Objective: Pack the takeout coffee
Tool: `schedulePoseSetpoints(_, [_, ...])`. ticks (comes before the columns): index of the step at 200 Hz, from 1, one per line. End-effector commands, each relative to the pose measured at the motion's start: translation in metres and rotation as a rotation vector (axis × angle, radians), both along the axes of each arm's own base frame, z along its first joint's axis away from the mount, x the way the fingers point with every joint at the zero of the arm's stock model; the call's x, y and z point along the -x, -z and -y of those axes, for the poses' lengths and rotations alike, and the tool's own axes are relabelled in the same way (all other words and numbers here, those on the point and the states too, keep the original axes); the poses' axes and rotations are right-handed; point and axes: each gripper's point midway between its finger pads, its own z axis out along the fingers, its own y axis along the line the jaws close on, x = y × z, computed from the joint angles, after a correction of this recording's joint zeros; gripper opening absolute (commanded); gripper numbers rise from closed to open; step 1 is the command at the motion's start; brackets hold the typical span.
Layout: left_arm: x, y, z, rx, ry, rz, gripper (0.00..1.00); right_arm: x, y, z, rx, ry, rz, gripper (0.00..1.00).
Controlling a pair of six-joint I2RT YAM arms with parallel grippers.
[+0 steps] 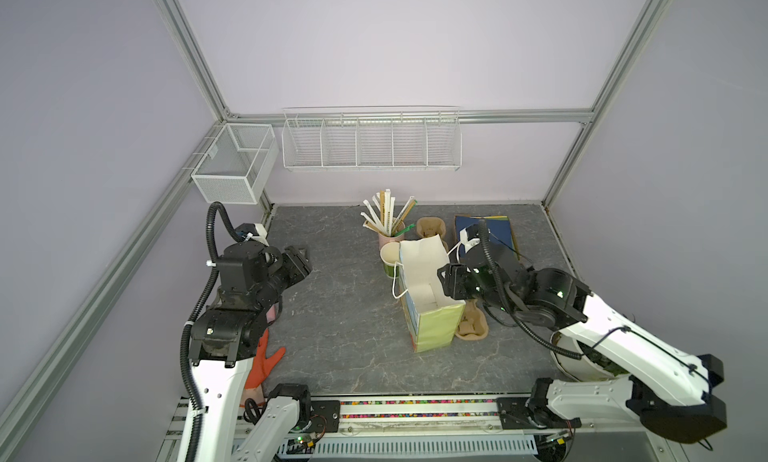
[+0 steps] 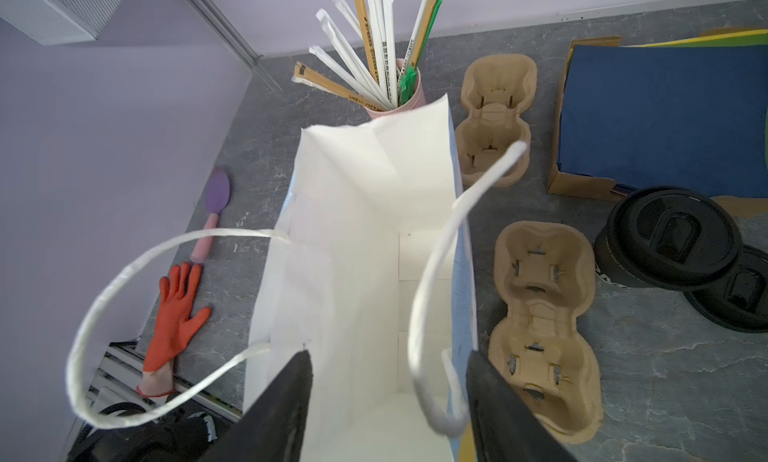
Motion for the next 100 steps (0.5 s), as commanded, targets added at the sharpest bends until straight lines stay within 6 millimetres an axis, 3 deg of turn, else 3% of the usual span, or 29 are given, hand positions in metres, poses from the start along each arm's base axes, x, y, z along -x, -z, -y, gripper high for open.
schedulePoseSetpoints(1, [0.002, 0.008, 0.001, -0.015, 0.016, -0.020, 0.63, 0.009, -0.022, 0.030, 0.035, 0.011, 0.059, 0.63])
schedulePoseSetpoints(23, [0.001, 0.011, 0.002, -0.013, 0.022, -0.029, 0.63, 0.016, -0.035, 0.047, 0.058, 0.004, 0.089, 0.64])
schedulePoseSetpoints(46, [0.001, 0.015, 0.002, -0.022, 0.025, -0.033, 0.63, 0.021, -0.029, 0.079, 0.146, 0.056, 0.085, 0.64])
schedulePoseSetpoints(59, [0.002, 0.018, 0.001, -0.024, 0.019, -0.029, 0.64, 0.025, -0.016, 0.095, 0.168, 0.085, 0.064, 0.64])
schedulePoseSetpoints(100, [-0.002, 0.042, 0.000, -0.022, 0.012, -0.063, 0.64, 0.031, 0.047, 0.113, 0.163, 0.107, -0.076, 0.64])
